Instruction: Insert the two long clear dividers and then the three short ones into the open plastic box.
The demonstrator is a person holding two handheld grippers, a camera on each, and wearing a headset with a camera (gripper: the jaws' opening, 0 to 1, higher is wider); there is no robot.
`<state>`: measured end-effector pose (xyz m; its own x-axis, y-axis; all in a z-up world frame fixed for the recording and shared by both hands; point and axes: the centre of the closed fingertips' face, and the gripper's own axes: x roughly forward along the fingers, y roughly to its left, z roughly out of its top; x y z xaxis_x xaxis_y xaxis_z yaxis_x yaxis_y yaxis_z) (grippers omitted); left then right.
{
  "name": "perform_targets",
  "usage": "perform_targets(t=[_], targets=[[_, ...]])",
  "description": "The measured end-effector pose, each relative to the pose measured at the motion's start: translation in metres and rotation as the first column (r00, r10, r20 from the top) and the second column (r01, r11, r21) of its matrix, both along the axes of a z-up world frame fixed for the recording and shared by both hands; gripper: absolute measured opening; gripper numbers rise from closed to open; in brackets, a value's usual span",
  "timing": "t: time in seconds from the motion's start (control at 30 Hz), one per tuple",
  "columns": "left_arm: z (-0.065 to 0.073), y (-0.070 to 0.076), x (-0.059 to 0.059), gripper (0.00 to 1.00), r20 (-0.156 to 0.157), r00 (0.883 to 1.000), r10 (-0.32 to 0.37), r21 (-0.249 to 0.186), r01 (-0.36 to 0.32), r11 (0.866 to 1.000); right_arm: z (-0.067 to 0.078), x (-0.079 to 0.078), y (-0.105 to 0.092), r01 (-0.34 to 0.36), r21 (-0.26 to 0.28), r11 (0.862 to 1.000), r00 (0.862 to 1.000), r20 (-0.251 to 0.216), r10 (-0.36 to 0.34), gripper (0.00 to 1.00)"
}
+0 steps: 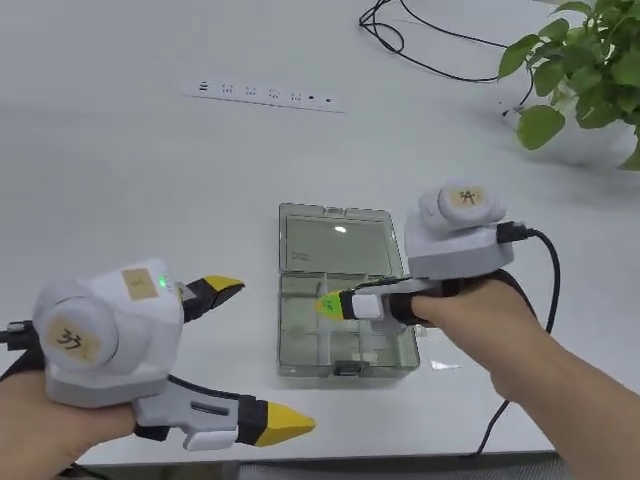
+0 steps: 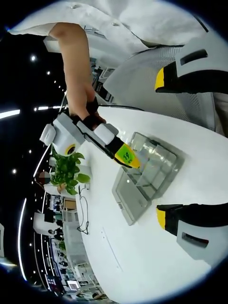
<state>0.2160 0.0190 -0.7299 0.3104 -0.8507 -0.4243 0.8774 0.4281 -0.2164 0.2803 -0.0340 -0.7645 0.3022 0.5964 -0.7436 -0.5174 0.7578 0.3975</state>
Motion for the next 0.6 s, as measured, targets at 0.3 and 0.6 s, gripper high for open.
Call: perform_targets(t=[0.3,0.6], targets=[[0.006,0.004,-0.001,1.0,0.014,0.999,0.037,0.02,-0.038,0.999,0.028,-0.004,-0.019,-0.1,0.041,0.994,0.991,0.089,0.096,0.42],[0.011,0.007,0.0,0.99,0.027,0.997,0.074,0.032,-0.074,0.997,0.039,-0.018,-0.053,-0.291,-0.015,0.957,0.943,0.166,0.289,0.53]])
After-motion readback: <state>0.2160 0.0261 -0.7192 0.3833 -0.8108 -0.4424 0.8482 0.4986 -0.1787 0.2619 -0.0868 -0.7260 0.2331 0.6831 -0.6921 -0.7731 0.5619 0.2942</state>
